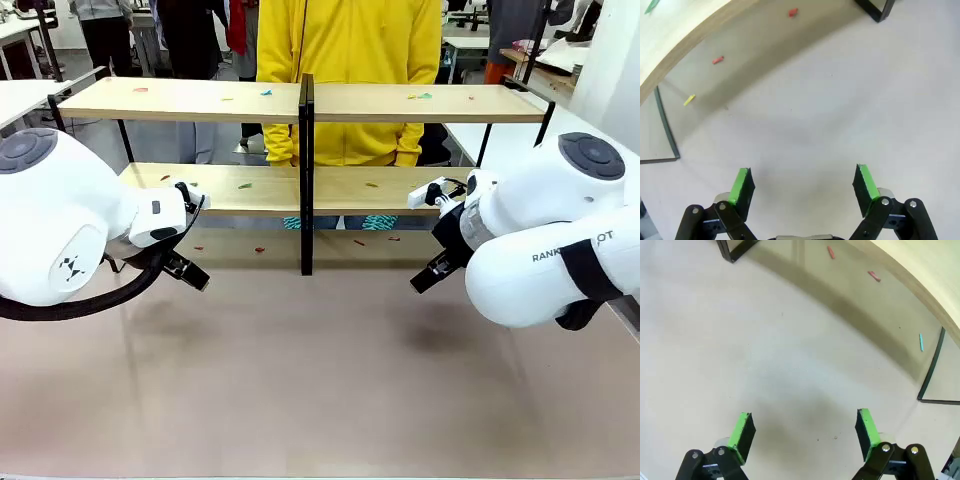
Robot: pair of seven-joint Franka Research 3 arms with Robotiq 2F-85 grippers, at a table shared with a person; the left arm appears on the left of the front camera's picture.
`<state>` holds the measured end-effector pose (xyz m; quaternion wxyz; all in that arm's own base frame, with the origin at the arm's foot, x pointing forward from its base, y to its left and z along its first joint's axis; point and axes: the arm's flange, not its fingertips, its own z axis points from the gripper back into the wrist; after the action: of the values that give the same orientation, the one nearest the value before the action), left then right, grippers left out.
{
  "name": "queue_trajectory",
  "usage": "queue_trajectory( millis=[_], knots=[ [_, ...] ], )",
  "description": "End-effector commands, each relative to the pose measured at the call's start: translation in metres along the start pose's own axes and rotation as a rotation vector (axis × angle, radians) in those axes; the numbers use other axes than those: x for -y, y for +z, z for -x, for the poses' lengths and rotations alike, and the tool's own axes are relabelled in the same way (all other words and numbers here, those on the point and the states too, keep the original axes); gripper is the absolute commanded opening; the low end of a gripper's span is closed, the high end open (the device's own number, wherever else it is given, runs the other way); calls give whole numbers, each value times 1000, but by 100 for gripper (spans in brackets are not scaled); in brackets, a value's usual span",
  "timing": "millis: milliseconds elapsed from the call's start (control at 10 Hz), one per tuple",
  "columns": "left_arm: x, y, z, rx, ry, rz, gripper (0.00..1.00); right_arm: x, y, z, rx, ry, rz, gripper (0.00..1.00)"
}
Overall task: Clean the shelves.
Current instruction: Pick up the Duster when the human hands it over.
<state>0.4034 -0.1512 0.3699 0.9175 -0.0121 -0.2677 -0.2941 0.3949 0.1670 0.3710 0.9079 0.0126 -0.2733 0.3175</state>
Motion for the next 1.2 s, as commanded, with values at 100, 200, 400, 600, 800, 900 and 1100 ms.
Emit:
queue_trajectory(
  millis=[100,200,400,600,800,900,1100],
  knots=[
    [0,0,0,0,0,0,100,0,0,0,0,0,0,100],
    [0,0,0,0,0,0,100,0,0,0,0,0,0,100],
    [0,0,0,0,0,0,100,0,0,0,0,0,0,100],
    [0,0,0,0,0,0,100,0,0,0,0,0,0,100],
    [0,0,0,0,0,0,100,0,0,0,0,0,0,100],
    [0,0,0,0,0,0,100,0,0,0,0,0,0,100],
    [0,0,0,0,0,0,100,0,0,0,0,0,0,100]
  ],
)
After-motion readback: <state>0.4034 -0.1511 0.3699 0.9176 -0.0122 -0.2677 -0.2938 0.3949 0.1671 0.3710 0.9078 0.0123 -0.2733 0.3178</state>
